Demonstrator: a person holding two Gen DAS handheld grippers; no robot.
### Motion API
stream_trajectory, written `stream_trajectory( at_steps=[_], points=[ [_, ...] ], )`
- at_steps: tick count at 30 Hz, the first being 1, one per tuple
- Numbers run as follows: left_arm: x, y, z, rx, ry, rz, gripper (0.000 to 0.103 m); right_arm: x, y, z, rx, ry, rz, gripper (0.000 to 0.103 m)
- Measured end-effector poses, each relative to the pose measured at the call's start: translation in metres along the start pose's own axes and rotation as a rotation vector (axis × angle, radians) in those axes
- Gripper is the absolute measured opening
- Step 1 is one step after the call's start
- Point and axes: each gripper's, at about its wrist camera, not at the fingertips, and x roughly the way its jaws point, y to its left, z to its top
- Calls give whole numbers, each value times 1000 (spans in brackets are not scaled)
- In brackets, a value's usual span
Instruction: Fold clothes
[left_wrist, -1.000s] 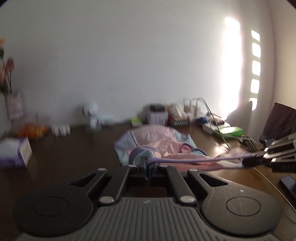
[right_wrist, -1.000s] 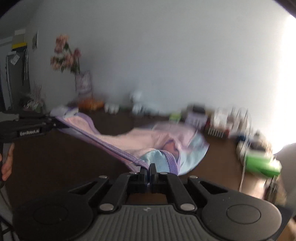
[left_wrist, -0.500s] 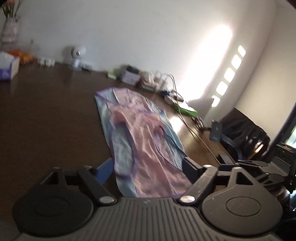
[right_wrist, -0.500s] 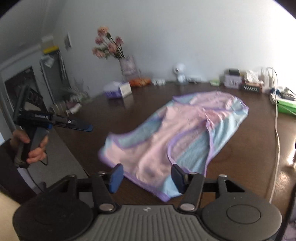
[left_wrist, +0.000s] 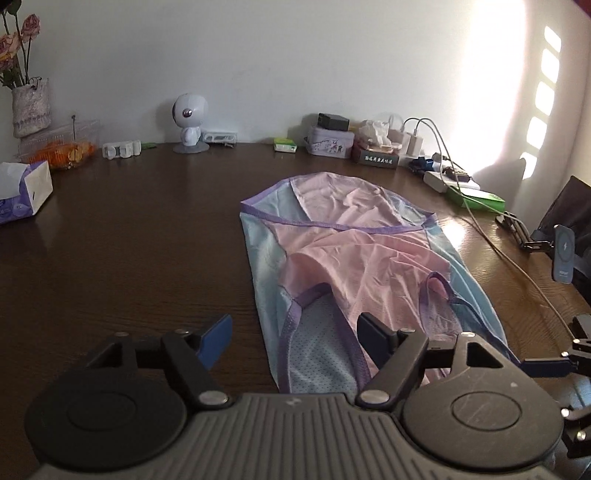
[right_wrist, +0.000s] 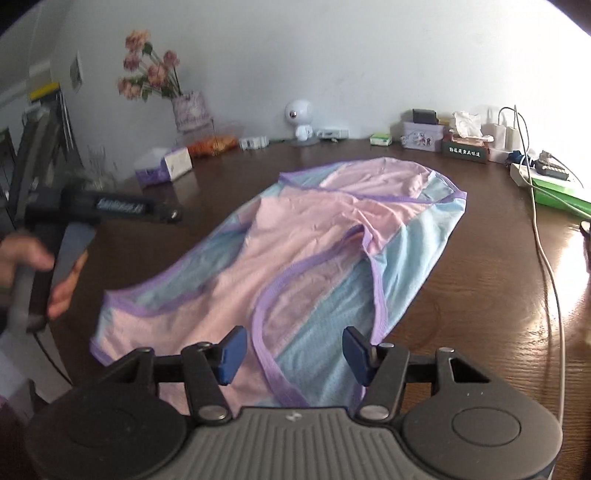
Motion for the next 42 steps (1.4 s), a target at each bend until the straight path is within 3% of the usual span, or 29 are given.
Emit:
stream_trajectory(
  at_steps=[9,17,42],
  points=[
    [28,13,0,-4,64,61,77,17,-1,1,-108,46,-35,58],
    [43,13,5,4,107,58,80,17,-3,1,-132,47,-24,58],
    [48,15,5,43,136,98,83,12,-4,-3,-149,35,-11,58]
  ],
)
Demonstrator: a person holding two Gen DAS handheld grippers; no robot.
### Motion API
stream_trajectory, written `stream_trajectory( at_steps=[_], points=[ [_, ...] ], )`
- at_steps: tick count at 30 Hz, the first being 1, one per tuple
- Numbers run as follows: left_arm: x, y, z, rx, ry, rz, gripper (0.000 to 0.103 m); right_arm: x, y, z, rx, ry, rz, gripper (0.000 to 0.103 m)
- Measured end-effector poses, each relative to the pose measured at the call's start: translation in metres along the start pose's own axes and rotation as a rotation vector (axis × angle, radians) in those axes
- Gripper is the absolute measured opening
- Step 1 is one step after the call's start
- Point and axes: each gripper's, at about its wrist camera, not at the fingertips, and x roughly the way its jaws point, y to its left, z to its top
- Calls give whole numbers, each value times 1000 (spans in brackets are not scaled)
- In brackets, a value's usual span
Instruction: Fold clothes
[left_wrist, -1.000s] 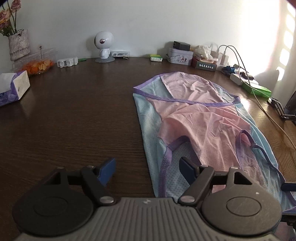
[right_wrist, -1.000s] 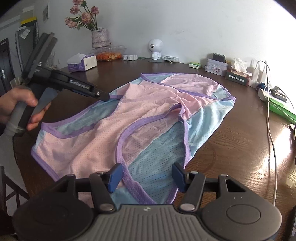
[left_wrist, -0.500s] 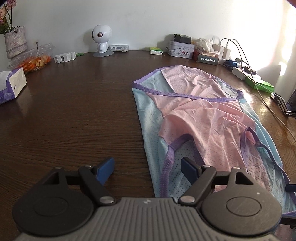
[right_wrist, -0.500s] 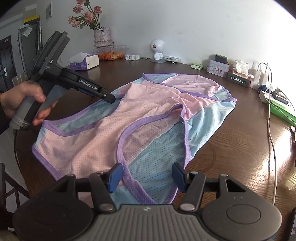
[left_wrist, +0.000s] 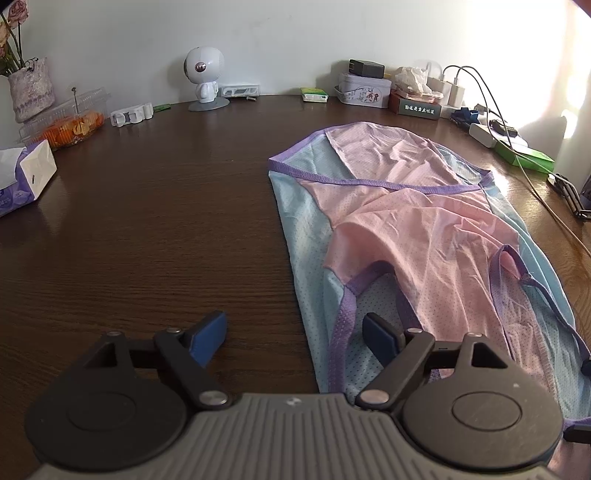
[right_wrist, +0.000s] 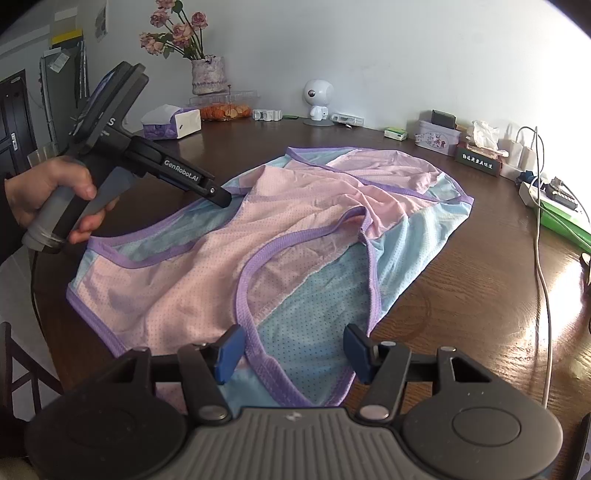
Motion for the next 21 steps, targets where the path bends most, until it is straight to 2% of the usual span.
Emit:
stream_trajectory(
  at_steps=[6,21],
  points=[
    [1,-1,0,6,7,-3,88,0,0,0,0,1,-3,58],
    [1,-2,-1,15,9,-3,89,0,4,0,7,1,-15,58]
  ],
)
